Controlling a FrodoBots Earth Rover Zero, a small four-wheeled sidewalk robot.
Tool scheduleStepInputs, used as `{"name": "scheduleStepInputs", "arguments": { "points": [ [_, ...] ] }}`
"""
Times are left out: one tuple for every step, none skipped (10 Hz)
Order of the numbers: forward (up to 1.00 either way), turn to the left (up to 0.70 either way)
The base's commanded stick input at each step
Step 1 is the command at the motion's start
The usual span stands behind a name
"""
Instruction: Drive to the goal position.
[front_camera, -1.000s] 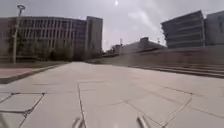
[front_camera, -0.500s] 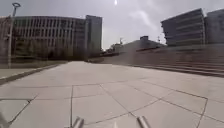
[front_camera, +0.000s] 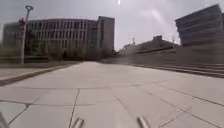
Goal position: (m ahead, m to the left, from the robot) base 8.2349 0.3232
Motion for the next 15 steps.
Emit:
{"name": "scheduleStepInputs", "arguments": {
  "points": [
    [0.70,0.00],
    [0.70,0.00],
    [0.70,0.00],
    [0.70,0.00],
    [0.70,0.00],
    [0.70,0.00],
    [0.70,0.00],
    [0.70,0.00],
    [0.70,0.00],
    [0.70,0.00],
    [0.70,0.00],
    [0.70,0.00],
    [0.70,0.00],
    [0.70,0.00],
    [0.70,0.00]
  ]
}}
